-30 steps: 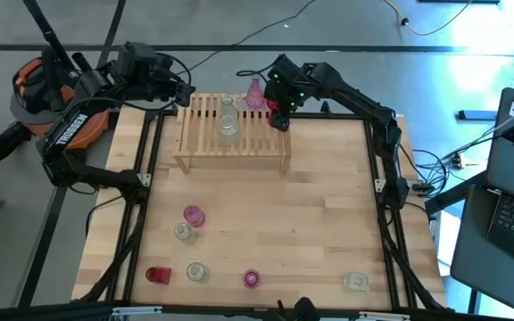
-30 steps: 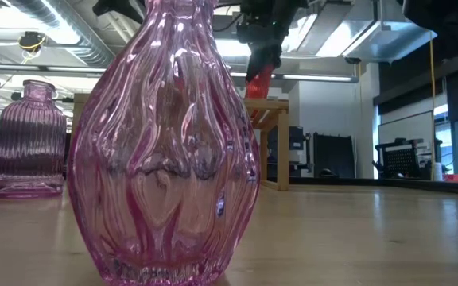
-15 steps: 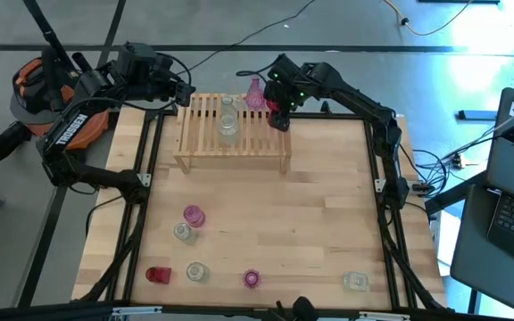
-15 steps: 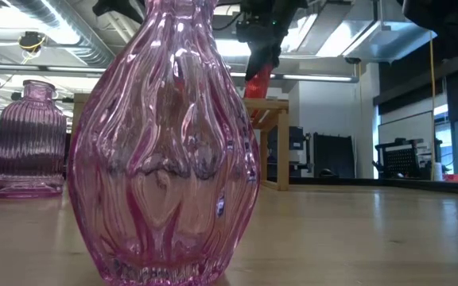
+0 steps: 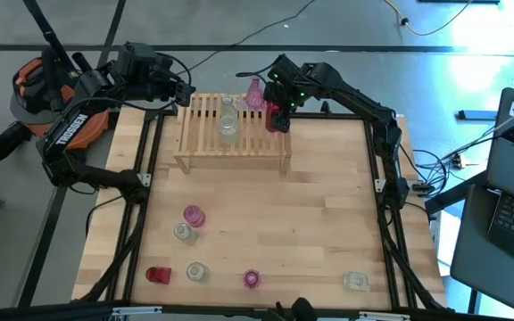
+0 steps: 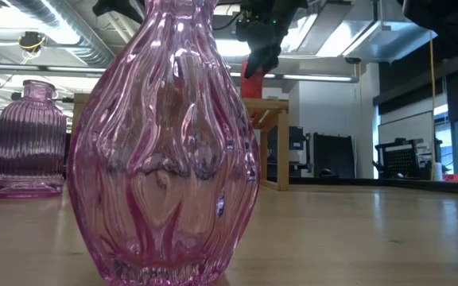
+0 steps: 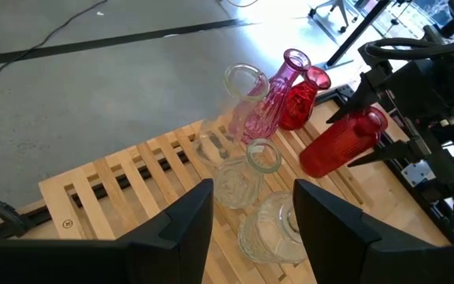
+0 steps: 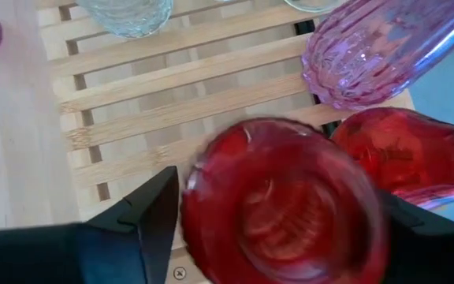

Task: Sort vases onto shelf
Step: Put the red vase on the shelf aligned with the other red vase

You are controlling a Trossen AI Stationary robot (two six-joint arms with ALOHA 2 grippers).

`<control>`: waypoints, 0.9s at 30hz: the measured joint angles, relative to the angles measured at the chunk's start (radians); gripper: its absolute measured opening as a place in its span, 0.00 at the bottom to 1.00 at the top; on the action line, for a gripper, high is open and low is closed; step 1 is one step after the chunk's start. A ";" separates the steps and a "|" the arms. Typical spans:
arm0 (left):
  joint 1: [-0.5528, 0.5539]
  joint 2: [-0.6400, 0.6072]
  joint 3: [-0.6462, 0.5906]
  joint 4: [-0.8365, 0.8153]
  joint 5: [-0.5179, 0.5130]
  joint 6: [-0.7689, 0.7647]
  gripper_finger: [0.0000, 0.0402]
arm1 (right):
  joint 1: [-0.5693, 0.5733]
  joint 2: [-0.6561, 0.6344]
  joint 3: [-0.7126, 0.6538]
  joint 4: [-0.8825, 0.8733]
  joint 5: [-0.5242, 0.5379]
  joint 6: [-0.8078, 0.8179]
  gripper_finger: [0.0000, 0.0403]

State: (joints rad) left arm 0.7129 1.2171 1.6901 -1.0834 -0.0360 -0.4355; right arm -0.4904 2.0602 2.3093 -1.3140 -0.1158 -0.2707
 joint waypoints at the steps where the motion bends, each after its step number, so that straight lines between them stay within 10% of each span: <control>1: 0.000 0.000 0.000 0.000 0.000 0.000 0.42 | 0.000 0.000 0.000 0.000 0.002 0.000 0.66; 27: 0.000 0.000 0.000 0.000 0.000 0.000 0.42 | 0.000 -0.002 0.000 -0.064 0.085 0.086 0.60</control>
State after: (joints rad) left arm 0.7132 1.2171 1.6901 -1.0832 -0.0360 -0.4355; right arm -0.4904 2.0579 2.3093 -1.3782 -0.0308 -0.1844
